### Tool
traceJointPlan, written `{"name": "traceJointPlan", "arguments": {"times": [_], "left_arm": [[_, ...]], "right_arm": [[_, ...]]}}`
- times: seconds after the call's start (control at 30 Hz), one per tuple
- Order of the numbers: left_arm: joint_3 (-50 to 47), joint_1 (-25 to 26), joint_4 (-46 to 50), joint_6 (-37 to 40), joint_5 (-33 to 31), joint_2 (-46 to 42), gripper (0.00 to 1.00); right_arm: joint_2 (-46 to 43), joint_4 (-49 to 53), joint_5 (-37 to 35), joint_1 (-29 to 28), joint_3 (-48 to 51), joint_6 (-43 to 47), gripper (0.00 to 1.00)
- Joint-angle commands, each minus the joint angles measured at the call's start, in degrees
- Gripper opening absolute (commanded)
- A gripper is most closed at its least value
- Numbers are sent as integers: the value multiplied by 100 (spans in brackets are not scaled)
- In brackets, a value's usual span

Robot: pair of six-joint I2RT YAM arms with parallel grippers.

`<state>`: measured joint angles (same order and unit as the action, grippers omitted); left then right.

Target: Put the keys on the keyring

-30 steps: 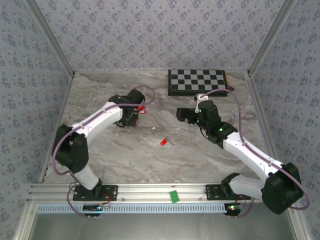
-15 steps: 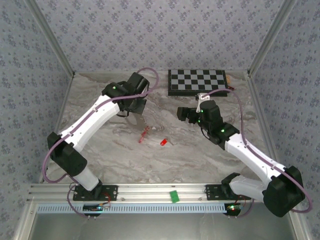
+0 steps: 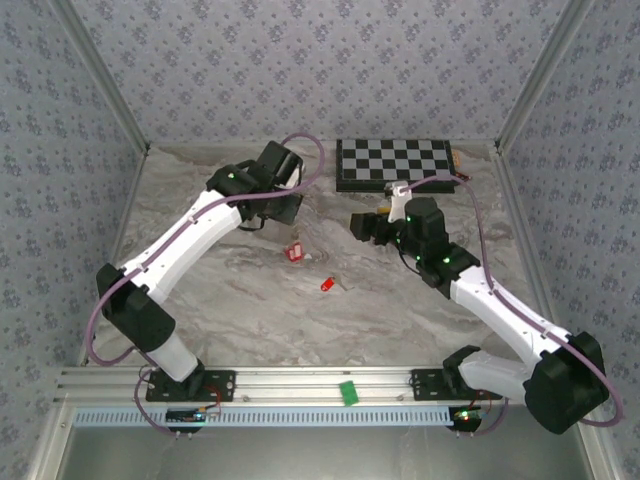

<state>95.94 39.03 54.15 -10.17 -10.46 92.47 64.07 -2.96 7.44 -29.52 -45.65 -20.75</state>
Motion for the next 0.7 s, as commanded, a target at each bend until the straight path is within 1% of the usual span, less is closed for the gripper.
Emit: {"name": "traceJointPlan", "arguments": {"times": [0.0, 0.07, 0.13, 0.27, 0.4, 0.43, 0.5, 0.53, 0.57, 0.67], "left_arm": [[-141, 19, -863, 335, 412, -482, 0], [-280, 19, -1151, 439, 503, -640, 0], [-313, 21, -1311, 553, 516, -757, 0], [-218, 11, -1372, 703, 442, -781, 0], [-84, -4, -1378, 708, 588, -672, 0], [-36, -2, -1346, 680, 590, -628, 0], [109, -34, -1248, 610, 622, -540, 0], [156, -58, -1215, 598, 721, -522, 0], [162, -82, -1231, 588, 817, -517, 0], [66, -162, -1426, 598, 1309, -605, 0]], "right_arm": [[133, -344, 623, 69, -231, 180, 73], [253, -290, 770, 108, -415, 200, 68], [362, -275, 878, 152, -589, 123, 67], [424, -289, 844, 149, -853, 7, 69], [395, -42, 397, 117, -1290, -339, 73], [403, 30, 293, 101, -1426, -507, 75], [432, 115, 146, 63, -1651, -737, 92], [460, 129, 123, 39, -1746, -794, 97], [490, 163, 53, 9, -1845, -828, 100], [607, 218, -76, -71, -2025, -768, 100]]}}
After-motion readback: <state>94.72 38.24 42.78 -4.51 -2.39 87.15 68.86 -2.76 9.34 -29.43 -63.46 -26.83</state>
